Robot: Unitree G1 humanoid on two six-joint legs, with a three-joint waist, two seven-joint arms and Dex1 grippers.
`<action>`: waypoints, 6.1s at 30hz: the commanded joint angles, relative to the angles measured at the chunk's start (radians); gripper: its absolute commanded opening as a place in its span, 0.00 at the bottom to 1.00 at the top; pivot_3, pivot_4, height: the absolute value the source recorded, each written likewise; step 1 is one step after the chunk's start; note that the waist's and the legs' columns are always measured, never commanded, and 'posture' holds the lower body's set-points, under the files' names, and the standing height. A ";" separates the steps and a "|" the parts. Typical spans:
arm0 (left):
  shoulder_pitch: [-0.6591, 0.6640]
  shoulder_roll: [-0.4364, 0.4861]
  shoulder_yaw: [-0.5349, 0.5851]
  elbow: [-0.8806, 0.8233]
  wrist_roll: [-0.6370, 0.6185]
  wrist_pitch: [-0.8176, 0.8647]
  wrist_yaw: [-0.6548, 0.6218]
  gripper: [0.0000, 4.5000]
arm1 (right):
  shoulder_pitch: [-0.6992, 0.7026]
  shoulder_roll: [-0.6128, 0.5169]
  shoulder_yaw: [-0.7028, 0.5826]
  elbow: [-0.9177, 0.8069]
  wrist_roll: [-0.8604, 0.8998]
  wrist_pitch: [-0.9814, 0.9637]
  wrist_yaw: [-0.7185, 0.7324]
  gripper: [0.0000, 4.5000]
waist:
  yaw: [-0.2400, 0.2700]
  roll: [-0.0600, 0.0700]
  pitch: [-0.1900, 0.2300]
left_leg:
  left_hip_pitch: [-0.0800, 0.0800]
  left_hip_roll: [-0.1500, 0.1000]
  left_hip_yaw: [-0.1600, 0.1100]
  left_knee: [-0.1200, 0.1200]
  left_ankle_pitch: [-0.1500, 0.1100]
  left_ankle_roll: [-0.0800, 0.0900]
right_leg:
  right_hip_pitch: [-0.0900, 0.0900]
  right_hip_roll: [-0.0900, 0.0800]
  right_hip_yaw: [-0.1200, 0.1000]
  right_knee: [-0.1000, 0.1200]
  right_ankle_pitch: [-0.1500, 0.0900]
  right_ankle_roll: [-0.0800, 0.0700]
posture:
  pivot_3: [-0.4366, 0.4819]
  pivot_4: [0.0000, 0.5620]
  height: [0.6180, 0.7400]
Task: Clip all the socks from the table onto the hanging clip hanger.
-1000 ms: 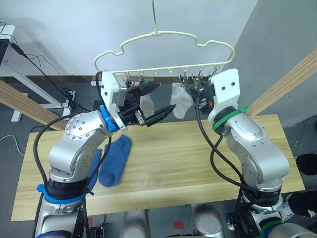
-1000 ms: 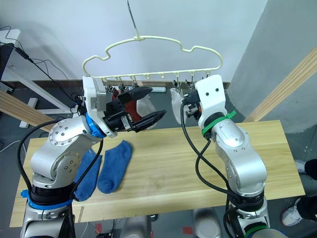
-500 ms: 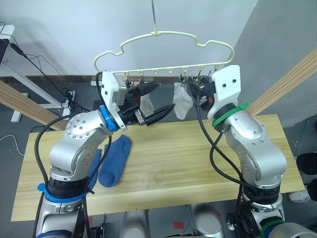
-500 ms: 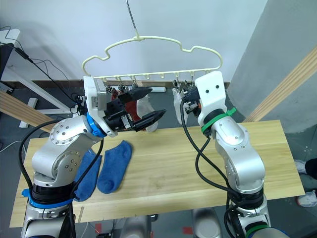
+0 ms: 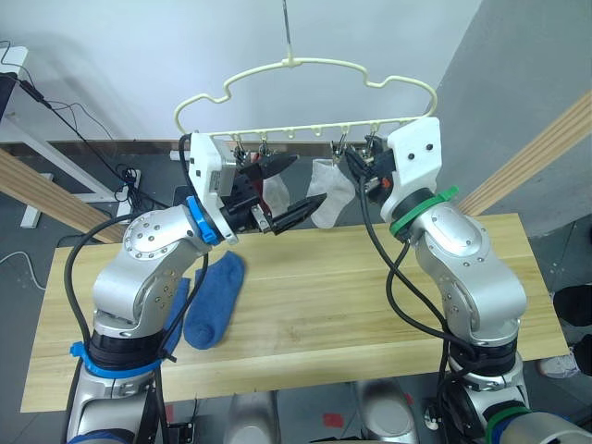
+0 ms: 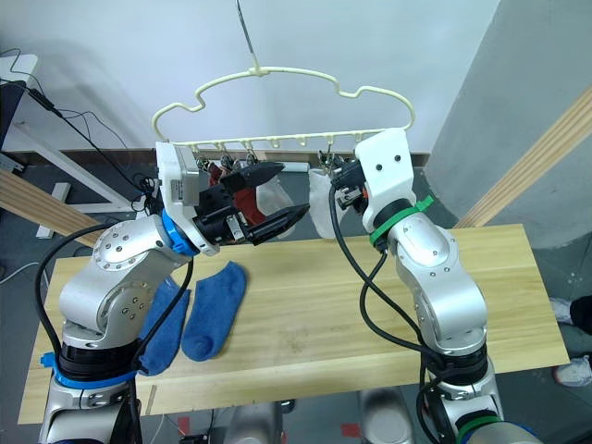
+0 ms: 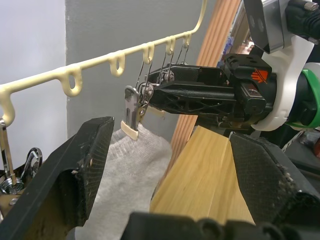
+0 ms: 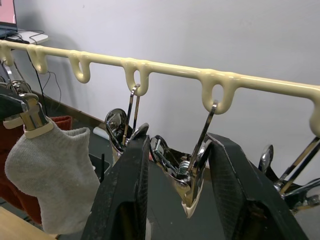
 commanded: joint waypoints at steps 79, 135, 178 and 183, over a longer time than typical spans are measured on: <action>0.610 -0.248 0.137 0.036 0.312 0.311 0.565 1.00 | 0.013 0.025 0.020 -0.017 0.034 -0.035 0.010 0.00 | -0.002 0.000 -0.002 | 0.001 0.001 0.000 -0.001 0.000 0.001 | 0.000 0.000 0.001 0.001 0.001 -0.001 | 0.23 0.68 1.00; 0.163 -0.351 -0.178 0.239 0.347 -0.281 0.197 0.01 | 0.005 0.010 -0.007 -0.032 0.041 -0.008 -0.012 0.00 | -0.006 0.000 -0.002 | 0.000 0.000 0.001 -0.001 0.001 0.001 | 0.000 0.000 0.001 -0.003 0.002 0.001 | 0.19 0.69 1.00; 0.156 -0.412 -0.163 0.173 0.251 -0.196 0.237 0.00 | 0.025 0.020 -0.006 -0.046 0.053 0.014 -0.003 0.41 | -0.005 0.000 -0.002 | 0.000 0.000 0.001 -0.001 0.001 0.001 | 0.001 0.000 0.001 -0.004 0.002 0.001 | 0.19 0.69 1.00; 0.149 -0.412 -0.162 0.177 0.260 -0.201 0.245 0.00 | 0.038 0.009 -0.010 -0.065 0.069 0.018 0.020 0.63 | -0.005 0.000 -0.002 | 0.000 0.000 0.001 -0.001 0.001 0.001 | 0.001 0.000 0.001 -0.004 0.002 0.001 | 0.20 0.70 1.00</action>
